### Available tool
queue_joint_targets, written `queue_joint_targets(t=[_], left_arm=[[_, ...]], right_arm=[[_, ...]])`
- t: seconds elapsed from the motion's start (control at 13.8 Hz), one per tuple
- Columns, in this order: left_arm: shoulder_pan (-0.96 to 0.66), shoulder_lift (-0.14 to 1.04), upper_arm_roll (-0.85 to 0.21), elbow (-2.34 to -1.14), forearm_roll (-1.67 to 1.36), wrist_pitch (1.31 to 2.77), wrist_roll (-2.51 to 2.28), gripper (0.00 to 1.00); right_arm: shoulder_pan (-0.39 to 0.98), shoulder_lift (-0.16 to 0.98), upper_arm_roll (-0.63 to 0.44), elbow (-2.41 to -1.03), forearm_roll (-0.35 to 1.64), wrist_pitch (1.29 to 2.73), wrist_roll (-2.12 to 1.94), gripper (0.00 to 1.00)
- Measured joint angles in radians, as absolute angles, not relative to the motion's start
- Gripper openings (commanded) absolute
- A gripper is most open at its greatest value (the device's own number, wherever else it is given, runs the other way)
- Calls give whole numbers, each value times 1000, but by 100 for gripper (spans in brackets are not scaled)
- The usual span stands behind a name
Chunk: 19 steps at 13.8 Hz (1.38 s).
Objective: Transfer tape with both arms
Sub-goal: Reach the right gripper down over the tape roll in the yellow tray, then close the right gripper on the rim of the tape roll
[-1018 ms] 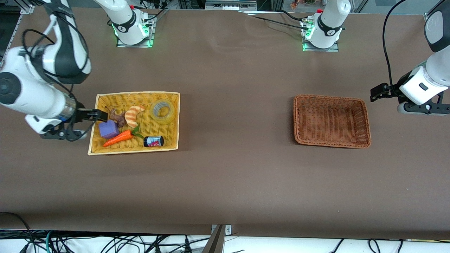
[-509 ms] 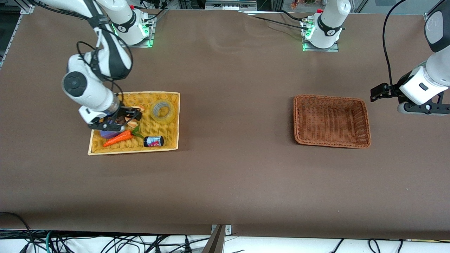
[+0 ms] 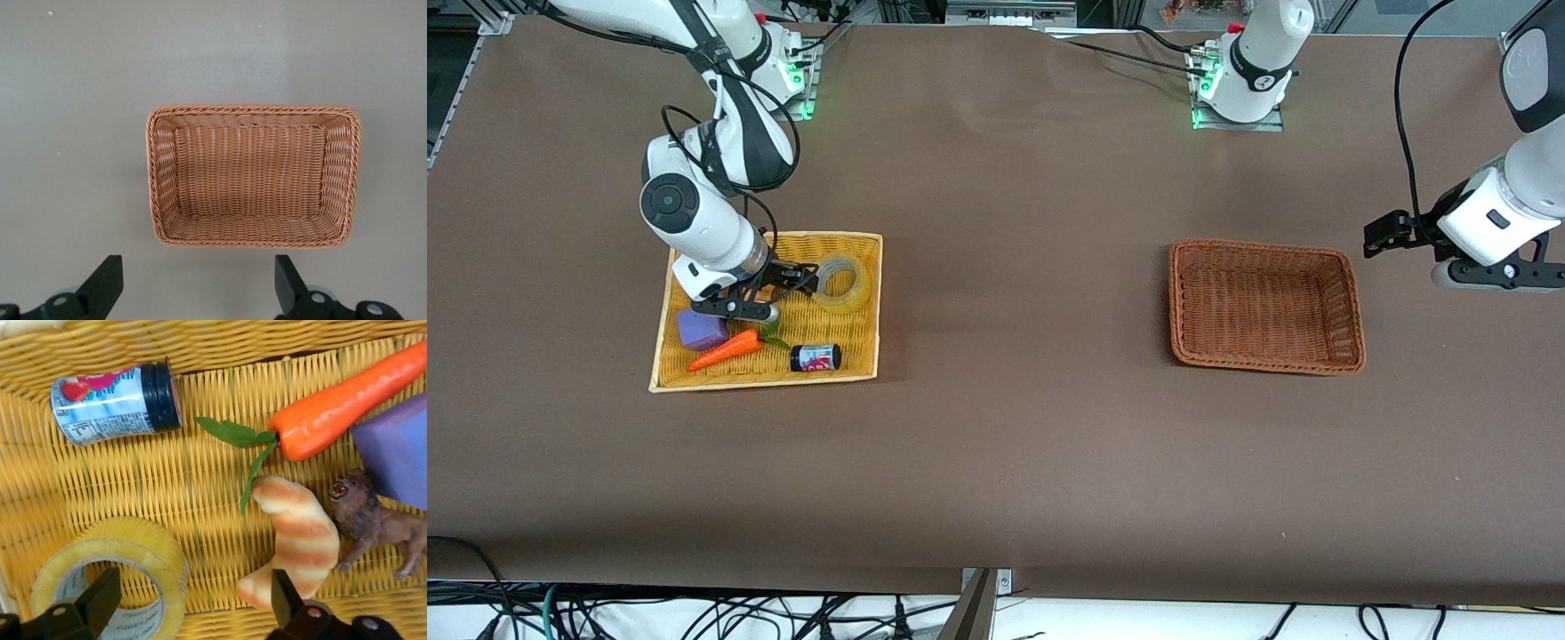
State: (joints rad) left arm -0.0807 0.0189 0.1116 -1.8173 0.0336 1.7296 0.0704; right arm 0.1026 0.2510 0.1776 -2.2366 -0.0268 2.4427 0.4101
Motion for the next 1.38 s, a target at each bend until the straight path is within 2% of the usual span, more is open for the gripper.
queue_joint_targets(t=[0.51, 1.02, 1.09, 1.16, 1.31, 1.38], left_arm=[[-81, 19, 112, -1817, 34, 1730, 70, 100], [-81, 19, 112, -1817, 34, 1730, 70, 100], [-81, 19, 112, -1817, 34, 1730, 70, 100], [-81, 19, 112, -1817, 34, 1730, 70, 100], [-81, 19, 112, -1817, 34, 1730, 70, 100], [-81, 19, 112, -1817, 34, 1730, 70, 100]], right_arm=[[175, 291, 181, -2262, -27, 2504, 510, 100], [184, 317, 181, -2263, -77, 2509, 510, 100], [184, 322, 181, -2263, -78, 2515, 510, 97], [184, 328, 181, -2263, -78, 2523, 510, 78], [184, 338, 181, -2263, -79, 2533, 510, 32], [184, 341, 181, -2263, -80, 2534, 510, 17]])
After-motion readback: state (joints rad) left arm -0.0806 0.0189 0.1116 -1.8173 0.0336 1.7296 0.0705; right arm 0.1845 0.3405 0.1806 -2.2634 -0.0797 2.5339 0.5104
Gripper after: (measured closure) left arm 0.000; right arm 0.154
